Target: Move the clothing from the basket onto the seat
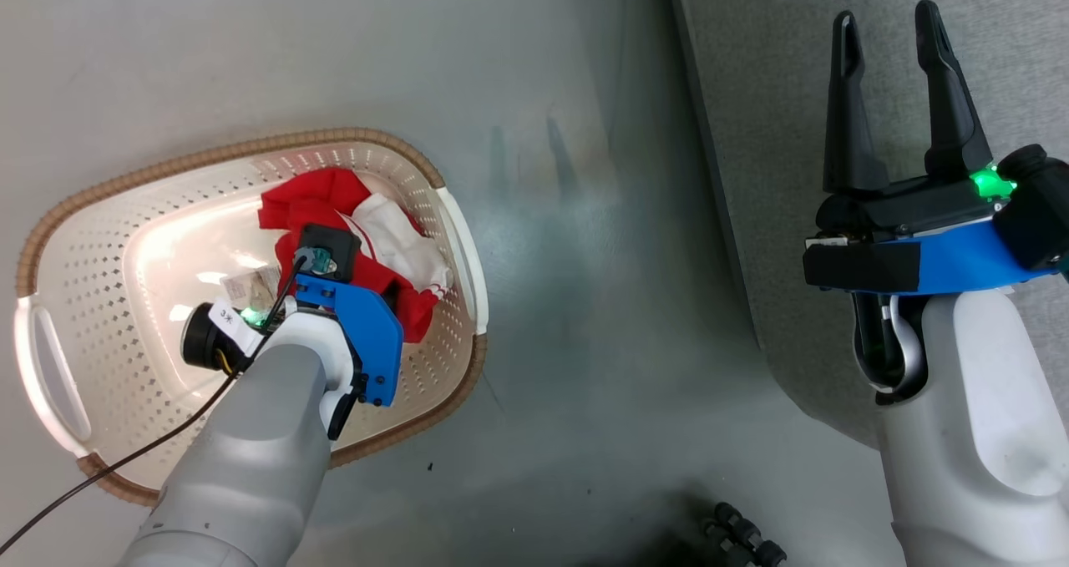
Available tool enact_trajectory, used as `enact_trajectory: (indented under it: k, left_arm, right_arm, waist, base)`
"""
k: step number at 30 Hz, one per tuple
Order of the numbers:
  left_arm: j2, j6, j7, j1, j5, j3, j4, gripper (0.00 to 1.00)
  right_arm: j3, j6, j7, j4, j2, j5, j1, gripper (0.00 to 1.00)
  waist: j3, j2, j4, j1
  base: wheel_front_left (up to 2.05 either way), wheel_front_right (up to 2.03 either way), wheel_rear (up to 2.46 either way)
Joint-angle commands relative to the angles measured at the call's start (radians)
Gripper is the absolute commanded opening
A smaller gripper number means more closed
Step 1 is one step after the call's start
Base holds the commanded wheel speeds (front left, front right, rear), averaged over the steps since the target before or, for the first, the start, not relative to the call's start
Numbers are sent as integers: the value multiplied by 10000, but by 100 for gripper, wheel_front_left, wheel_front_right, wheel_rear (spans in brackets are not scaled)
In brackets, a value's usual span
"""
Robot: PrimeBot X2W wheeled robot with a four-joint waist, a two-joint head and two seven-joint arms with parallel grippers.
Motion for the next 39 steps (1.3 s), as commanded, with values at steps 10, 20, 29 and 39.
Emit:
enact_trajectory:
  k: [10,20,29,39]
  left_arm:
    - [200,302,217,-430,189,-362,134,100]
    - [218,219,372,-593,142,-516,160,0]
    - [149,0,143,-605,-31,-565,163,0]
    - [42,-499,-566,-370,-341,-773,-51,0]
  right_arm:
    - [-10,-11,-6,-151,0,17,-402,100]
    - [-89,-11,-6,-176,-80,-45,-469,100]
    - [-143,-11,-6,-153,-124,-60,-433,100]
    - [-142,-11,-6,18,-212,-91,-195,100]
  waist:
    - [792,-1,17,-1]
    - [952,-1,108,-1]
    - [765,-1,243,-1]
    - [-28,-1,623,-1]
  base:
    - [0,0,0]
    - [0,0,0]
    - [0,0,0]
    - [0,0,0]
